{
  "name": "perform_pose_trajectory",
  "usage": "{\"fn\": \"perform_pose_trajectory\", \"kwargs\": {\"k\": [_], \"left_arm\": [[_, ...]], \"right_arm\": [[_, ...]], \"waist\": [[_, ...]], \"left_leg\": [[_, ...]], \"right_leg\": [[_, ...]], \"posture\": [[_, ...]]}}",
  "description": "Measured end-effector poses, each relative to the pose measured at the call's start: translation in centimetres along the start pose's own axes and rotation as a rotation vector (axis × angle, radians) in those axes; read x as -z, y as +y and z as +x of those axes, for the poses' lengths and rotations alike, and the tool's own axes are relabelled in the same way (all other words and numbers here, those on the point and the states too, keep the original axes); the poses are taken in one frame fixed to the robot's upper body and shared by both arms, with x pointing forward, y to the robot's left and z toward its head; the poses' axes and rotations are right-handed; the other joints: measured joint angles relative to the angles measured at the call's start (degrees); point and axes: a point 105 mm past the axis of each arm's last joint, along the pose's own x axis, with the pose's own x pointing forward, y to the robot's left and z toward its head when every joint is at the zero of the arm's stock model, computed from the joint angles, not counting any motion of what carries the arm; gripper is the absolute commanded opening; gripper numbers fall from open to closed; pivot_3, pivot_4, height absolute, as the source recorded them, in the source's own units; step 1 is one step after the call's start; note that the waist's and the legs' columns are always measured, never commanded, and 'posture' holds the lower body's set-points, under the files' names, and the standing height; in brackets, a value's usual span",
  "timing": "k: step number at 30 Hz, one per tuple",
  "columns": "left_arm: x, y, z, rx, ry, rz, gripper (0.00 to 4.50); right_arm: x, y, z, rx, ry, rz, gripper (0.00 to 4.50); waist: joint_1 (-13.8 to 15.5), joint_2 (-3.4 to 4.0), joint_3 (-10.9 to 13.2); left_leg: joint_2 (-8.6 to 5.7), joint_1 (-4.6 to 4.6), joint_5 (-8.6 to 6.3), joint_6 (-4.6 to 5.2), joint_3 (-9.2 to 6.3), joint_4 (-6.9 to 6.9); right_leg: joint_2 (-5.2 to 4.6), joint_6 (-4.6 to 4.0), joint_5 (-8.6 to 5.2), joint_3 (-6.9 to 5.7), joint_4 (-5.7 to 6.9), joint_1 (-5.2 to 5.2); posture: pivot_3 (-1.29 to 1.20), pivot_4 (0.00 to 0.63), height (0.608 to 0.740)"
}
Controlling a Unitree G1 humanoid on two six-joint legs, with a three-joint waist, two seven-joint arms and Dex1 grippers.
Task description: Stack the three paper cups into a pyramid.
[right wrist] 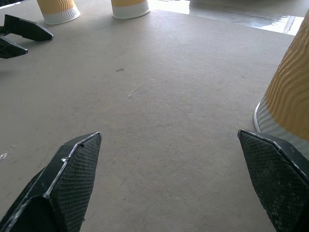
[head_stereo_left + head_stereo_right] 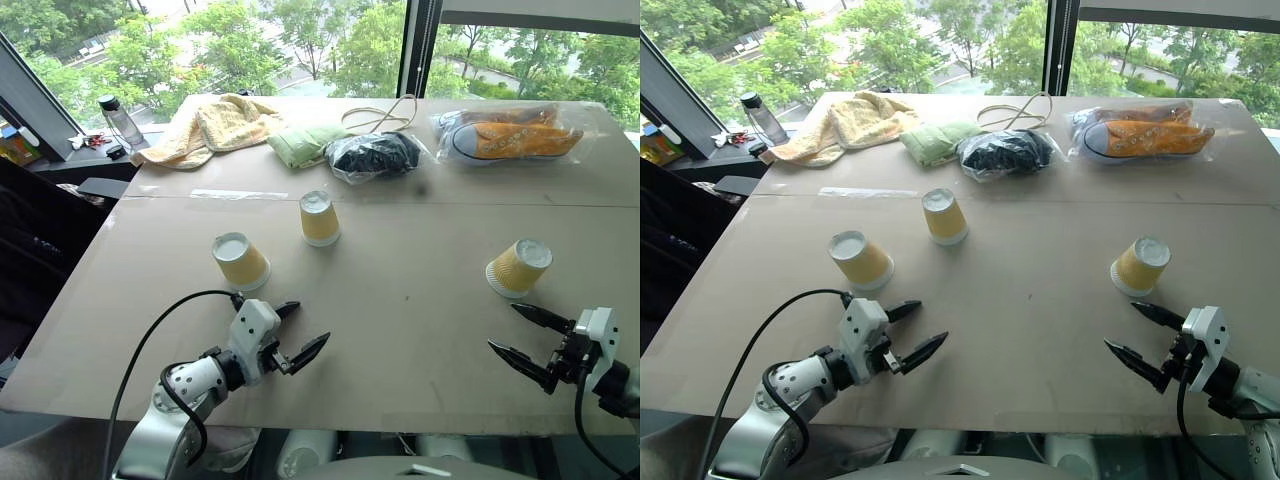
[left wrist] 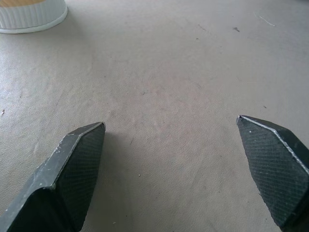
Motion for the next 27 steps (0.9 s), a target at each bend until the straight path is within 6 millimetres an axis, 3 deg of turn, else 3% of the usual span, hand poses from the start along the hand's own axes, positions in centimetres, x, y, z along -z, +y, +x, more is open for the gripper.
{"fn": "perform_pose_trajectory", "kwargs": {"k": [22, 27], "left_arm": [[0.1, -0.2, -0.3, -0.074, -0.095, -0.032, 4.46], [-2.6, 1.1, -1.5, -0.266, -0.229, -0.037, 4.46]], "right_arm": [[-0.1, -0.3, 0.5, -0.049, -0.014, -0.038, 4.5], [-0.3, 0.6, 1.5, -0.108, -0.02, -0.045, 4.5]], "waist": [[-0.05, -0.11, 0.07], [-0.01, -0.36, 0.23]], "left_leg": [[0.0, 0.0, 0.0, 0.0, 0.0, 0.0], [0.0, -0.04, 0.0, 0.0, 0.0, 0.0]], "right_leg": [[0.03, 0.0, 0.0, -0.01, -0.01, 0.0], [0.0, 0.01, 0.0, -0.01, -0.03, 0.0]], "posture": [[0.0, 0.15, 0.74], [0.0, 0.15, 0.74]]}}
